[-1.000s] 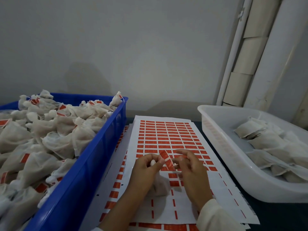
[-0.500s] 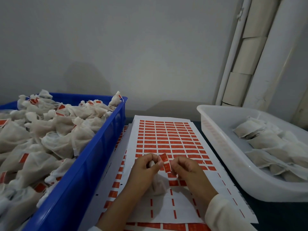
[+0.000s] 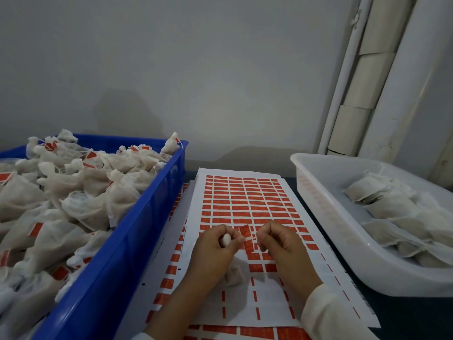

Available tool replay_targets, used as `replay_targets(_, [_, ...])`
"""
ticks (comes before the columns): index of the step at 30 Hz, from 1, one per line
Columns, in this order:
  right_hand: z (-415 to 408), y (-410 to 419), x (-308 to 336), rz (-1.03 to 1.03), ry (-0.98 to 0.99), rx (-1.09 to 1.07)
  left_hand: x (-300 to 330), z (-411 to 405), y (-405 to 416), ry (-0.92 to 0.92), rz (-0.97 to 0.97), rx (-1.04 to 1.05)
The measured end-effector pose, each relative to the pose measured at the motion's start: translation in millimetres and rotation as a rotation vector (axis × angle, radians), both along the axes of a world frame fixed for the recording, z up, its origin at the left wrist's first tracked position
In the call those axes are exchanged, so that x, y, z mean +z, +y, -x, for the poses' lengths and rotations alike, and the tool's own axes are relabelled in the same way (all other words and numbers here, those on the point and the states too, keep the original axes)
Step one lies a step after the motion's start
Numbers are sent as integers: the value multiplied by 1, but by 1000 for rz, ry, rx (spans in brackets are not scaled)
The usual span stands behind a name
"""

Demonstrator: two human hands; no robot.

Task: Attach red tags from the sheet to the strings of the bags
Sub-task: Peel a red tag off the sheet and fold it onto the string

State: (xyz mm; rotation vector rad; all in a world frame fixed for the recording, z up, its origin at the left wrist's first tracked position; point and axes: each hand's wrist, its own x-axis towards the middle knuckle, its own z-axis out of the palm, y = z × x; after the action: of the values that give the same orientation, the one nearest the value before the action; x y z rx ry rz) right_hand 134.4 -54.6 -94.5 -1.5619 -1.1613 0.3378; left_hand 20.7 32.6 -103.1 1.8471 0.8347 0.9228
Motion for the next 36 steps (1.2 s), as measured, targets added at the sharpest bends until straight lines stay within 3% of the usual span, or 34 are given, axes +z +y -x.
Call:
replay_targets(8, [-2,0,-3,-31,-112,-11,-1,1,0,30,-60,13])
replay_targets(13, [-3,0,-1,-64,-56,-133,-3,2,1,28,-35,15])
replay_targets(18, [-4,3,-3,65,-134,-23,-2,2,0,69,-88,14])
replay_targets(23, [-5,1,-1,33,-240,-22,-1,2,-2,94,-129,-6])
replay_targets(25, [-6,-1,1,-12,-336,-54,1,3,-5,53,-72,-31])
replay_targets(28, [-6,-3,4,-133,-517,-113,6,1,-4,-63,198,-6])
replay_targets(30, [-5,-4,5,-217,-631,-122,10,-1,-1,-14,316,36])
replay_targets(36, [-5,-6,5,-259,-792,-141,14,3,-2,1,398,-37])
